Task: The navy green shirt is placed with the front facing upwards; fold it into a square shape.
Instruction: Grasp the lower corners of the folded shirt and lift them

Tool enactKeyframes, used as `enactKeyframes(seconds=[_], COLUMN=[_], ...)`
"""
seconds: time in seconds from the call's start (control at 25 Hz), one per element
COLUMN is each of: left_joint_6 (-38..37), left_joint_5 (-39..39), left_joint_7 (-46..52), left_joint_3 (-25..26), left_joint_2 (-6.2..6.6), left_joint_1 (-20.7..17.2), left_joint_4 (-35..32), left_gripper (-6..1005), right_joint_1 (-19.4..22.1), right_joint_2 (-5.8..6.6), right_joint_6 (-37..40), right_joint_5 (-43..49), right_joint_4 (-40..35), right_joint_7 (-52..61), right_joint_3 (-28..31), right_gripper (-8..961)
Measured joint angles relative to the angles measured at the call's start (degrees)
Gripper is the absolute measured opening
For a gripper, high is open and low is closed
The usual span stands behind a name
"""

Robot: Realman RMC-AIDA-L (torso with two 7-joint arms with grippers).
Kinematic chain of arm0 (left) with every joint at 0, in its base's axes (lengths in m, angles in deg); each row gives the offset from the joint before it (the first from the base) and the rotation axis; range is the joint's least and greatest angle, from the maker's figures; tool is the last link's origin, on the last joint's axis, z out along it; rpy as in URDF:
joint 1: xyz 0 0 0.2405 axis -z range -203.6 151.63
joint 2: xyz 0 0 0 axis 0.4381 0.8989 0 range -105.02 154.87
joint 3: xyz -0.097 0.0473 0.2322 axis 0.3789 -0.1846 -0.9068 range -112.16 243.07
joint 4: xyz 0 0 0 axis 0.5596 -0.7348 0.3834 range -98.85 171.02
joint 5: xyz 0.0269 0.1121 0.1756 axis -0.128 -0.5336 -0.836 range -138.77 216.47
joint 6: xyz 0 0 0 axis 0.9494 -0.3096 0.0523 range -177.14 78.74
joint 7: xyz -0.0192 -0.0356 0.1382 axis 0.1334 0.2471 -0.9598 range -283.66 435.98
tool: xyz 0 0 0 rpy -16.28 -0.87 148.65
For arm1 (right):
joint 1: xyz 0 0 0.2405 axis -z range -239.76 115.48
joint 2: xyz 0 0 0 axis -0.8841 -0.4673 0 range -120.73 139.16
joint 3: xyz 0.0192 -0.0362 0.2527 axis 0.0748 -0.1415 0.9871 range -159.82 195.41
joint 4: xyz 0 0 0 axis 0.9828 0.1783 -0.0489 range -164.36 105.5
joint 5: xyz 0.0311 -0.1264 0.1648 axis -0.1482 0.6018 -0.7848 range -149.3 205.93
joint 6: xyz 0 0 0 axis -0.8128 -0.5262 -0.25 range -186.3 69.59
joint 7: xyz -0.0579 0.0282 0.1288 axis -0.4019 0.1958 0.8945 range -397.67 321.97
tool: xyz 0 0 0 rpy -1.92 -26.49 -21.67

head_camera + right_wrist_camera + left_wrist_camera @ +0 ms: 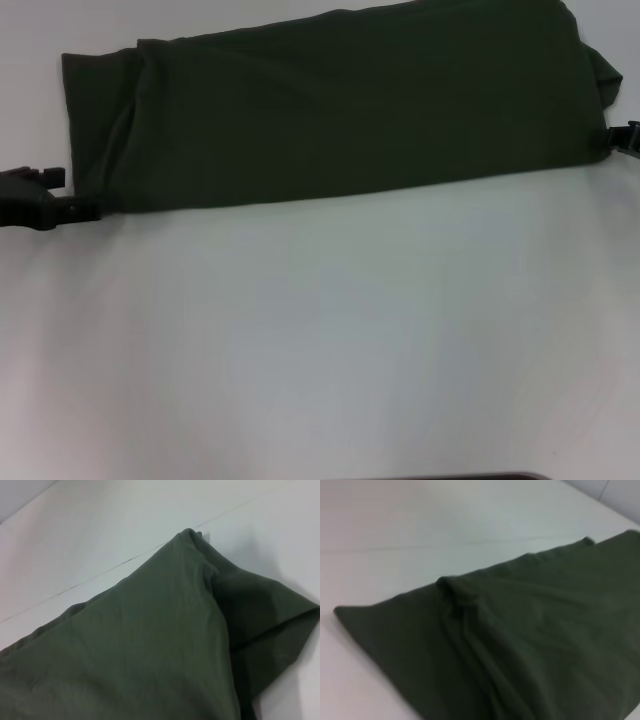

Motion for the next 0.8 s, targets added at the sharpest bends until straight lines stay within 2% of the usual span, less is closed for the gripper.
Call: enactKeyframes(seconds=[0.32,0.6,0.8], left_joint_6=[1.0,0.6,0.8], left_joint_5=[-1.0,-3.6,-3.6], left_joint_7=[0.0,-0.4,-0.6], left_joint_3=[-0.4,-0.6,-1.0], left_joint_2=[-0.06,-0.9,-1.04], left_joint_1=[0.0,0.9,1.4], left_joint_4=[0.4,0.8,1.4], left_gripper=[919,920,919], right_joint_1=[0.2,0.1,0.1], right_joint_2=[0.0,0.0,0.0], right_joint_6=[0.1,-0.1,-0.1], right_joint_5=[0.0,0.0,0.0], right_joint_4=[0.0,0.0,-0.1], right_joint_7=[0.0,0.0,0.0], right_joint_3=[0.0,0.0,0.1], right_gripper=[14,15,16])
